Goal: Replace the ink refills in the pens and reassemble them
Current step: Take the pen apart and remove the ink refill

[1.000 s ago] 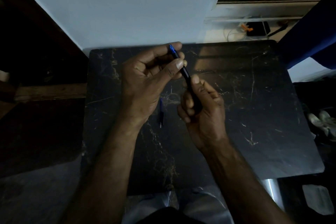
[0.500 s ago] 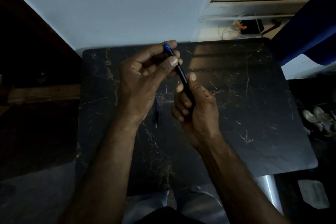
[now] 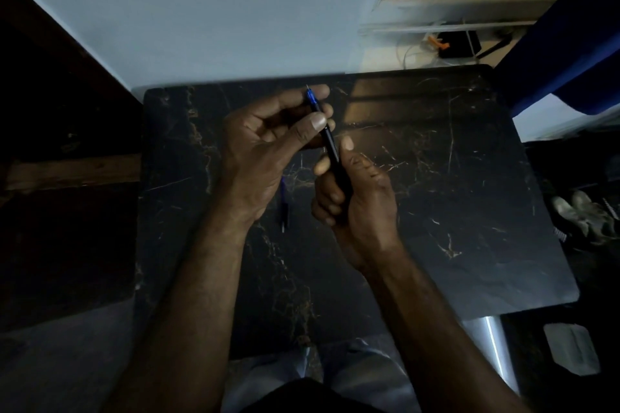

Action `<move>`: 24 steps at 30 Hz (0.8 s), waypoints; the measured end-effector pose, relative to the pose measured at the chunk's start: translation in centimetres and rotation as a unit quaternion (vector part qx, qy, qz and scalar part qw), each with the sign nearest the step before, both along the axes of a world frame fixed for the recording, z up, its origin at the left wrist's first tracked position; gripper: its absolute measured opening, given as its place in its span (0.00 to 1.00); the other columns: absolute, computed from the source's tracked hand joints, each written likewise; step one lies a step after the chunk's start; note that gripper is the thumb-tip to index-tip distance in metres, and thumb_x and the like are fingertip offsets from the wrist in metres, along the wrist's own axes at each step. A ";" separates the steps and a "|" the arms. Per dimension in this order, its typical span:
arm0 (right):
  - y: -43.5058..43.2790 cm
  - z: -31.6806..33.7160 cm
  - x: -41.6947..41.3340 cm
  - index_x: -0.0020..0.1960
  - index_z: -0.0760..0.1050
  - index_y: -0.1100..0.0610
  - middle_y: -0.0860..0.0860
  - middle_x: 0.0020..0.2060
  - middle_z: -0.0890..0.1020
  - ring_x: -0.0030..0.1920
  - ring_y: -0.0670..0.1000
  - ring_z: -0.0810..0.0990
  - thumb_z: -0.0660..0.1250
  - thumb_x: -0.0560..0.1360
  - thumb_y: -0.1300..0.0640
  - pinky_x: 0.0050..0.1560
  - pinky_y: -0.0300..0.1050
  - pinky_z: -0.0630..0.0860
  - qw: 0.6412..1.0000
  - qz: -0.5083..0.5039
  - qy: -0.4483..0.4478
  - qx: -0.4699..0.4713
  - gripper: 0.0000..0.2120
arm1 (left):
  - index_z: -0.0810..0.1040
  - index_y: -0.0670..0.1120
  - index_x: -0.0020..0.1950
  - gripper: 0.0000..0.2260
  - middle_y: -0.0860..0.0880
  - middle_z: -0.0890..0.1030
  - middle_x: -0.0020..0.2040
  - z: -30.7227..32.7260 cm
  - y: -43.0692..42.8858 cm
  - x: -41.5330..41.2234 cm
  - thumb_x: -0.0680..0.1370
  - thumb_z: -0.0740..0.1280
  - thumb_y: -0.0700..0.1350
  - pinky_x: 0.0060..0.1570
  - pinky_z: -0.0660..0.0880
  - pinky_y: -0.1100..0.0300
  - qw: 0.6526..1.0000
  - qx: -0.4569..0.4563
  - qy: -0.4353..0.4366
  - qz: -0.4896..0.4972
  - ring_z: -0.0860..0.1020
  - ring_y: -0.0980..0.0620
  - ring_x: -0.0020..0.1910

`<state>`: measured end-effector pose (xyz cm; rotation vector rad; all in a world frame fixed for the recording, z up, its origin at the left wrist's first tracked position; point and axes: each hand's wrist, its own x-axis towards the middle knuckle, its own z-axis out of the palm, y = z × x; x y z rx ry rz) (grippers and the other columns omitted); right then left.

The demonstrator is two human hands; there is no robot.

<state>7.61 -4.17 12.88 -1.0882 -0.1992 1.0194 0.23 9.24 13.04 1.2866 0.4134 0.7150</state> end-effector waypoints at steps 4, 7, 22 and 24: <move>-0.5 -0.2 0.2 0.53 0.78 0.60 0.49 0.31 0.73 0.29 0.47 0.69 0.68 0.82 0.54 0.27 0.42 0.67 0.997 -0.021 -0.069 0.004 0.08 | 0.84 0.40 0.66 0.13 0.46 0.89 0.58 -0.3 0.0 -0.2 0.81 0.74 0.34 0.55 0.84 0.56 1.000 0.015 0.010 0.009 0.88 0.48 0.56; -0.4 -0.3 0.2 0.48 0.77 0.59 0.50 0.30 0.71 0.27 0.45 0.67 0.68 0.83 0.57 0.25 0.41 0.66 0.997 -0.024 -0.072 0.023 0.06 | 0.85 0.41 0.64 0.12 0.47 0.89 0.58 -0.4 -0.2 -0.1 0.81 0.74 0.34 0.53 0.84 0.57 1.000 0.009 0.008 0.013 0.88 0.51 0.56; -0.2 0.0 -0.8 0.53 0.77 0.63 0.51 0.29 0.65 0.26 0.44 0.61 0.64 0.87 0.58 0.26 0.38 0.63 0.997 0.006 -0.065 0.030 0.09 | 0.88 0.45 0.58 0.09 0.47 0.90 0.54 -1.0 -0.4 -1.0 0.78 0.77 0.39 0.53 0.83 0.59 1.000 -0.008 0.016 0.009 0.88 0.51 0.52; -0.2 0.2 -1.1 0.54 0.76 0.64 0.49 0.29 0.64 0.26 0.45 0.58 0.64 0.87 0.56 0.26 0.37 0.62 0.998 0.017 -0.016 0.053 0.11 | 0.88 0.44 0.58 0.09 0.47 0.90 0.51 -1.0 -0.5 -1.0 0.79 0.76 0.39 0.51 0.82 0.60 1.000 -0.013 0.005 -0.002 0.87 0.50 0.50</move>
